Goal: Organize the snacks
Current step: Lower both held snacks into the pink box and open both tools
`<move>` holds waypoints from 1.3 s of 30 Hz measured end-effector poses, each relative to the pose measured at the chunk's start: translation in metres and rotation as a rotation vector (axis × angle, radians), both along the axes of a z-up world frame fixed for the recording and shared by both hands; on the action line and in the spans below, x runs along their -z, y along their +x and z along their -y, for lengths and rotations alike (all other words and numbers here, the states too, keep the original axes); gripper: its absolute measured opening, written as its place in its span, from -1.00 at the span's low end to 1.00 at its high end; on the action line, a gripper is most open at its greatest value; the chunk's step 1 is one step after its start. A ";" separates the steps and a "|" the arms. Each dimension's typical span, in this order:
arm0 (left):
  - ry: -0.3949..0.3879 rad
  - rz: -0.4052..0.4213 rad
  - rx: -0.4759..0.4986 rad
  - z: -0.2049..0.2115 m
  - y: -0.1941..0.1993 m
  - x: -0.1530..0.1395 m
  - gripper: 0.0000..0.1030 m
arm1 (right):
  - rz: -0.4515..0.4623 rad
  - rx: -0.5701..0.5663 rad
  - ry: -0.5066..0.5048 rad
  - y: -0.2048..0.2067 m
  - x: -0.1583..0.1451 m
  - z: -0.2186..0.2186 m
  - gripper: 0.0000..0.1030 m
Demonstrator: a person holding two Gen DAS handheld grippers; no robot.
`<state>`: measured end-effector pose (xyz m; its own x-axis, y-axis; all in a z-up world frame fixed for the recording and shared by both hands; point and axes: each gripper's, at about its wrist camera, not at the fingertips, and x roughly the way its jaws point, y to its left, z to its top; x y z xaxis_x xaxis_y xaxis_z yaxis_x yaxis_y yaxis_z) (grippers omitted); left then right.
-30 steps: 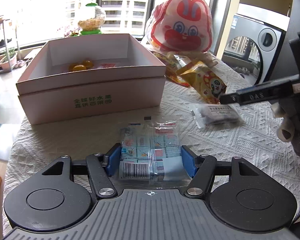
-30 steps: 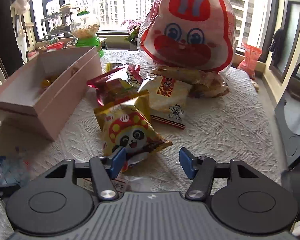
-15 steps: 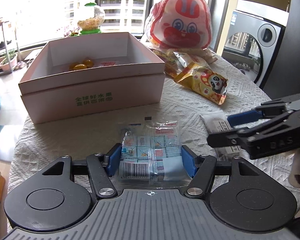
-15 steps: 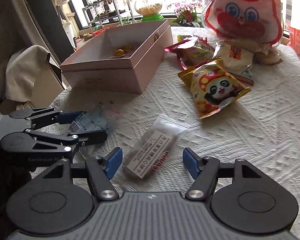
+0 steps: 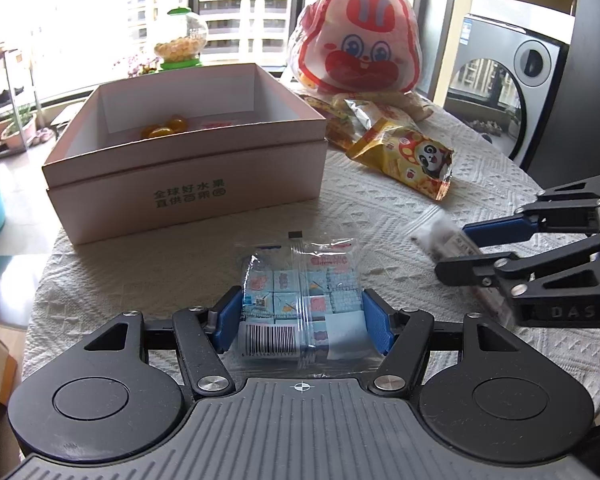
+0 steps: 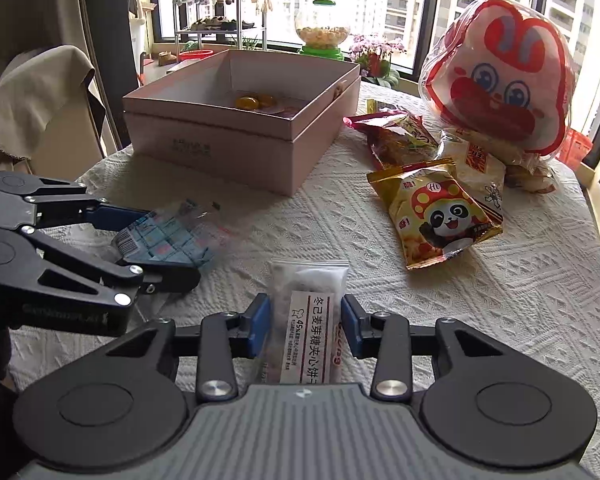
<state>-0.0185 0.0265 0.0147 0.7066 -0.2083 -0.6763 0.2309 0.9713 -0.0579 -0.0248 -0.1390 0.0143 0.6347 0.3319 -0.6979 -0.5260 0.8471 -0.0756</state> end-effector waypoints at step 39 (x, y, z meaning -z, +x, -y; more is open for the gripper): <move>-0.288 0.146 -0.058 -0.059 0.044 -0.082 0.23 | 0.017 -0.019 0.280 0.105 -0.169 -0.061 -0.17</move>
<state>0.0255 0.0859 0.0965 0.8081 -0.3327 -0.4861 0.2016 0.9316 -0.3025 0.0803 -0.0785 0.1836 0.6377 0.5223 -0.5662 -0.5425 0.8263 0.1513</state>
